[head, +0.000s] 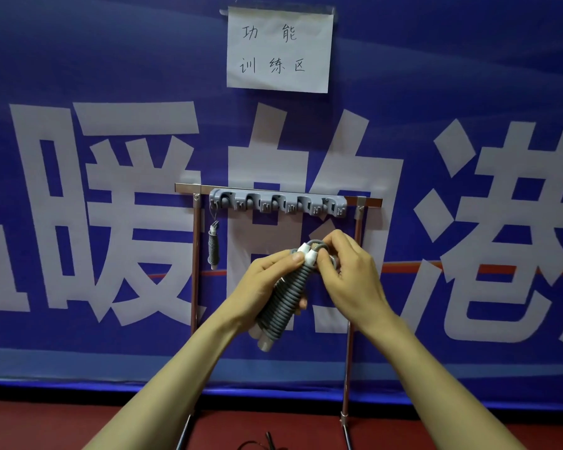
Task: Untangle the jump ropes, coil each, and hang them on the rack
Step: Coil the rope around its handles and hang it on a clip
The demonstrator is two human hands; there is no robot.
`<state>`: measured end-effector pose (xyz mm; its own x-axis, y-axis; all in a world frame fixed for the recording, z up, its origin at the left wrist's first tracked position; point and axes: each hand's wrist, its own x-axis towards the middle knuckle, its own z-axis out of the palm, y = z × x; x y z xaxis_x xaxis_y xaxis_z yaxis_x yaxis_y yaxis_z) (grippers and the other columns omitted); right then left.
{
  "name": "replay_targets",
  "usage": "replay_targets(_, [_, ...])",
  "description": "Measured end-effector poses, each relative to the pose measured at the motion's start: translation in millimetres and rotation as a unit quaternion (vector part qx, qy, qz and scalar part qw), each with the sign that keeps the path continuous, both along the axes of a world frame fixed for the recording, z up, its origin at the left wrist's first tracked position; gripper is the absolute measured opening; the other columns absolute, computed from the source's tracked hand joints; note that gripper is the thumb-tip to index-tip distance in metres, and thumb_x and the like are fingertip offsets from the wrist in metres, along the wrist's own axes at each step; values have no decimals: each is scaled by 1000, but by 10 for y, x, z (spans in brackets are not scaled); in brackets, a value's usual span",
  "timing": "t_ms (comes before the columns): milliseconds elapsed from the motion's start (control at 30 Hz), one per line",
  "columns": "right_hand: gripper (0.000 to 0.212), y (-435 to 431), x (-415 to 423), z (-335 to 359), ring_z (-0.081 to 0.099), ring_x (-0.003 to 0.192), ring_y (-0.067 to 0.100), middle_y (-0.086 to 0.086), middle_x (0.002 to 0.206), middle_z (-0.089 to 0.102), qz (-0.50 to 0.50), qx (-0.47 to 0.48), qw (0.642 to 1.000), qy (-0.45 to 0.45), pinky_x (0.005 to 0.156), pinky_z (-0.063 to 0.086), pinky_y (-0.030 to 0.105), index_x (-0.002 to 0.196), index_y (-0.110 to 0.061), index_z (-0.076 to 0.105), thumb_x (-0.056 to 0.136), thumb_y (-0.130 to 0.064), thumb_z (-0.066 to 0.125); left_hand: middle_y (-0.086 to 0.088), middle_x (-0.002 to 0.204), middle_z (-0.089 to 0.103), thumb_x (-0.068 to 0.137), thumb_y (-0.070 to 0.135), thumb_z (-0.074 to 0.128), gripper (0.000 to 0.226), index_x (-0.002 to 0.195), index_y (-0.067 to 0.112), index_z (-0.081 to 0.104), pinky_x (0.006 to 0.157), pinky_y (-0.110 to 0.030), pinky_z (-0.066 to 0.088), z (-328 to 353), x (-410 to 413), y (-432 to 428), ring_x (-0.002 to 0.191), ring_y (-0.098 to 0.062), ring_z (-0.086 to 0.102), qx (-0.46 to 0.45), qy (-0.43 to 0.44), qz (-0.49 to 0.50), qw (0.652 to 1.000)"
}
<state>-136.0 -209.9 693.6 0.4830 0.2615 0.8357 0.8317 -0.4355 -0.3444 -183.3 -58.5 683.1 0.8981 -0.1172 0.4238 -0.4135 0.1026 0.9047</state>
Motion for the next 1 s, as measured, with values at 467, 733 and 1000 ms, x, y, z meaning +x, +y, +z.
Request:
replay_targets(467, [29,-154,-160,204,66,98,20,8,114,63,334,91,867,359,73,57,28,120,-17,61,96,-8,48,-11,74,62,87,34,60,27,103,13,67,53,-30,54,-67,-2,26,56,-23,60,-55,13,-23,998])
replay_targets(733, [27,-198,-175,305,57,60,6,0,83,67,375,192,734,533,56,55,22,97,-17,76,73,-7,66,-14,90,62,89,31,60,30,113,14,65,57,-32,55,-43,-40,27,60,-24,62,-13,-2,-37,999])
replay_targets(1000, [12,-71,-169,184,64,60,10,9,76,65,331,311,740,497,56,57,22,86,-5,63,74,-7,68,-5,82,65,91,29,62,30,111,7,56,56,-34,55,-11,-40,54,59,-26,63,5,-21,1,1000])
